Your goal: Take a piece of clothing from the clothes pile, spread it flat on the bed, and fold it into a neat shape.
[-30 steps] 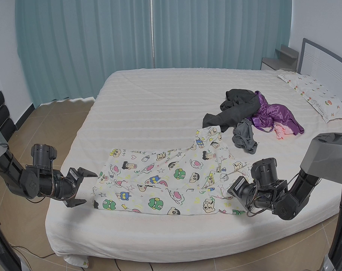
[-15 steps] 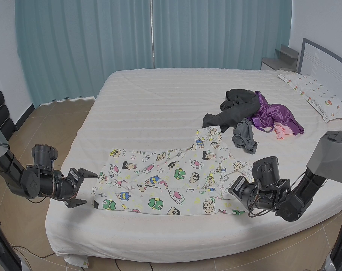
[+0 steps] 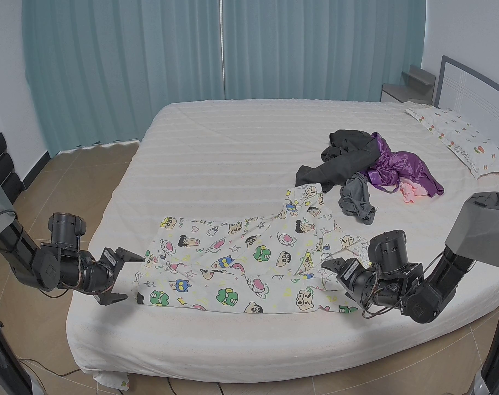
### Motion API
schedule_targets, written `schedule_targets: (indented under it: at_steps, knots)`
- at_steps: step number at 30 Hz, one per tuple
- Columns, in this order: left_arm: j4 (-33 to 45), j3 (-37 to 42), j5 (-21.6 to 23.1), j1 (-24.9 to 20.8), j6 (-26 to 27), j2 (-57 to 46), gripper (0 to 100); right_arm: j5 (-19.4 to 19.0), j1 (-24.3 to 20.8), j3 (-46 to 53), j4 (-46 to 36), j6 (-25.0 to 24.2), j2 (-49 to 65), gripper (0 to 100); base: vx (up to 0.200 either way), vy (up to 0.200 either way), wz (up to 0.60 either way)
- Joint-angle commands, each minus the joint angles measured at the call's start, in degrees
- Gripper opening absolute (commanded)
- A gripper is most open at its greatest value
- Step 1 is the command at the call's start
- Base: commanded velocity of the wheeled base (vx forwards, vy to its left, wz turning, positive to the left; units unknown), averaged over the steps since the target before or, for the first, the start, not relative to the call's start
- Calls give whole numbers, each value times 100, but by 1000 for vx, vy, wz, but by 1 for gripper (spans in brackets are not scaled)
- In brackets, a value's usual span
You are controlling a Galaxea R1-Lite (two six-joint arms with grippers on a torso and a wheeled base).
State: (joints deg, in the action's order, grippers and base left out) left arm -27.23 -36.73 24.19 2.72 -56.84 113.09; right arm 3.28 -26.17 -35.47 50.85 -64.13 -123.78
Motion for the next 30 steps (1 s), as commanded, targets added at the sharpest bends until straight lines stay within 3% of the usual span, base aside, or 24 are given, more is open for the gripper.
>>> schedule_targets:
  at_steps: [1,10,11,24,30]
  knots:
    - [-1,-1,-2,1,-2,20,100,-12,-2,-109,-5,-20,-129,100,0,0,0]
    - [-1,-18,-2,1,-2,55,100,-3,42,-496,-101,-11,-454,100,0,0,0]
    - [-1,-18,-2,1,-2,55,100,-3,60,-504,-110,-11,-454,0,0,0,0]
    - [-247,34,-195,1,-2,134,100,-3,104,-513,-453,6,-357,0,0,0,0]
    - [-300,43,-204,1,-2,152,100,-3,-107,-443,-462,15,-23,0,0,0,0]
